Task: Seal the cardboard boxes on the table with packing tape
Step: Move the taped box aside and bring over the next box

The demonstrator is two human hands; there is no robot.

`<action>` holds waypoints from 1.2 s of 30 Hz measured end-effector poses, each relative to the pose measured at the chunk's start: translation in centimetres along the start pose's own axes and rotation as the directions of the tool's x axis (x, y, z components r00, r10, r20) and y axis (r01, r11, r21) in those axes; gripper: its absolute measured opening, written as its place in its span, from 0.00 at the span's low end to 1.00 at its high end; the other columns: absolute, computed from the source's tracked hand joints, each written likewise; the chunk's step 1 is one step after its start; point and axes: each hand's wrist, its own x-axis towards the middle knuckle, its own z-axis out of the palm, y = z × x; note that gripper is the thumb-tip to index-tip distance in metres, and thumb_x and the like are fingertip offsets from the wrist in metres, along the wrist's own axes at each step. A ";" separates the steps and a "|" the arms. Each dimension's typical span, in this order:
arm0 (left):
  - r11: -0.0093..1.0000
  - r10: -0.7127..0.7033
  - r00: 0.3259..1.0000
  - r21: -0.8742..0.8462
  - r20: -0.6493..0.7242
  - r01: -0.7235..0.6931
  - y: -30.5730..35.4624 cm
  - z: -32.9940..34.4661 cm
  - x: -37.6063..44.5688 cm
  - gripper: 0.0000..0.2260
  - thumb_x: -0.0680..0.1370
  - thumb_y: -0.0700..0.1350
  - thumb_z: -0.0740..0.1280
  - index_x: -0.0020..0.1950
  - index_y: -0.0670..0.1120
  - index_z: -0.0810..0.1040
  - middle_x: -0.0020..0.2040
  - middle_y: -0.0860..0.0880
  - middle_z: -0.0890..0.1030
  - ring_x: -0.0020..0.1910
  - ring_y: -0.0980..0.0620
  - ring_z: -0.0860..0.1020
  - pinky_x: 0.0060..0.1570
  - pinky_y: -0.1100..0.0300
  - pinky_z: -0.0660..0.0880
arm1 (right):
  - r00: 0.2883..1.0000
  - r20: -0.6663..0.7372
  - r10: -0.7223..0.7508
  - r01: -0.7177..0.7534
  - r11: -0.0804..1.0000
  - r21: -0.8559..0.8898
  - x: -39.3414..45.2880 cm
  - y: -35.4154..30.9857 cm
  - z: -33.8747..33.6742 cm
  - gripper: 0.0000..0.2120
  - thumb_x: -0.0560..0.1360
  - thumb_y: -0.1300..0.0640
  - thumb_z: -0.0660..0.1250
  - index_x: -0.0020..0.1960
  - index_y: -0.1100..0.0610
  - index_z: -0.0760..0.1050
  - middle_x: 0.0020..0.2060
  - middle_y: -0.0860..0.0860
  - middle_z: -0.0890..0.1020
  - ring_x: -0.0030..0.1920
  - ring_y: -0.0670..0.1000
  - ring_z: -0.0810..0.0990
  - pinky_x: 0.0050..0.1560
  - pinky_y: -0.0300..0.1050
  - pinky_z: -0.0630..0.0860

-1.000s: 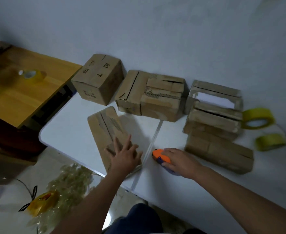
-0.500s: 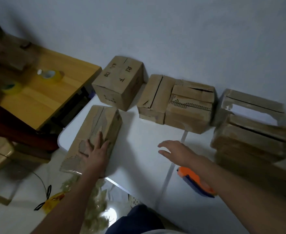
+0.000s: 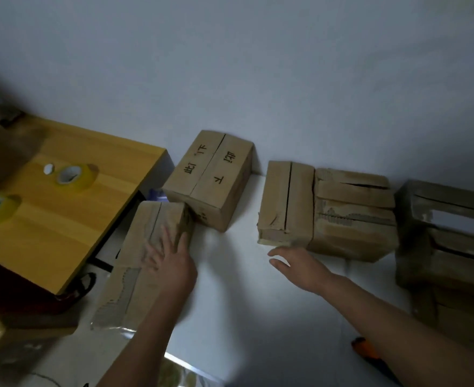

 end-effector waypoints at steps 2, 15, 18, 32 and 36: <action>0.978 0.208 0.975 -0.014 -0.084 -0.209 1.9 -0.9 1.8 0.29 0.80 0.45 0.60 0.80 0.55 0.55 0.81 0.42 0.40 0.78 0.34 0.38 0.70 0.32 0.35 | 0.999 -0.027 0.035 -0.035 0.999 0.005 0.5 0.3 -0.3 0.17 0.81 0.46 0.59 0.66 0.50 0.75 0.65 0.46 0.77 0.65 0.48 0.74 0.65 0.46 0.71; 0.917 0.374 0.918 0.096 0.133 -0.387 9.5 -0.8 6.1 0.35 0.81 0.50 0.60 0.81 0.54 0.41 0.78 0.32 0.41 0.77 0.30 0.42 0.76 0.39 0.41 | 0.986 -0.108 0.130 -0.118 0.987 0.113 1.1 1.2 -0.9 0.16 0.81 0.49 0.60 0.65 0.54 0.77 0.63 0.50 0.79 0.63 0.50 0.76 0.63 0.44 0.71; 0.893 0.433 0.896 0.083 0.100 -0.442 9.5 -1.7 6.0 0.33 0.82 0.52 0.59 0.81 0.54 0.44 0.79 0.37 0.52 0.78 0.34 0.53 0.76 0.42 0.47 | 0.978 -0.168 0.122 -0.099 0.985 0.141 1.5 1.2 -0.7 0.14 0.81 0.54 0.61 0.64 0.55 0.77 0.60 0.52 0.80 0.60 0.50 0.77 0.60 0.44 0.73; 0.766 0.023 0.992 -0.639 0.127 0.064 3.2 -5.6 15.7 0.20 0.82 0.45 0.62 0.73 0.44 0.66 0.67 0.43 0.74 0.65 0.41 0.73 0.64 0.46 0.72 | 0.937 0.092 0.336 -0.285 0.587 0.758 12.1 -9.0 -2.8 0.28 0.81 0.49 0.62 0.77 0.54 0.58 0.73 0.51 0.66 0.71 0.55 0.67 0.72 0.50 0.65; 0.657 -0.030 0.989 -0.743 0.145 0.129 3.6 -5.2 16.9 0.17 0.82 0.43 0.62 0.70 0.43 0.70 0.64 0.44 0.75 0.61 0.43 0.74 0.60 0.51 0.72 | 0.922 0.147 0.357 -0.311 0.460 0.832 14.2 -9.8 -2.7 0.20 0.80 0.50 0.63 0.70 0.55 0.69 0.65 0.50 0.75 0.62 0.51 0.73 0.65 0.46 0.70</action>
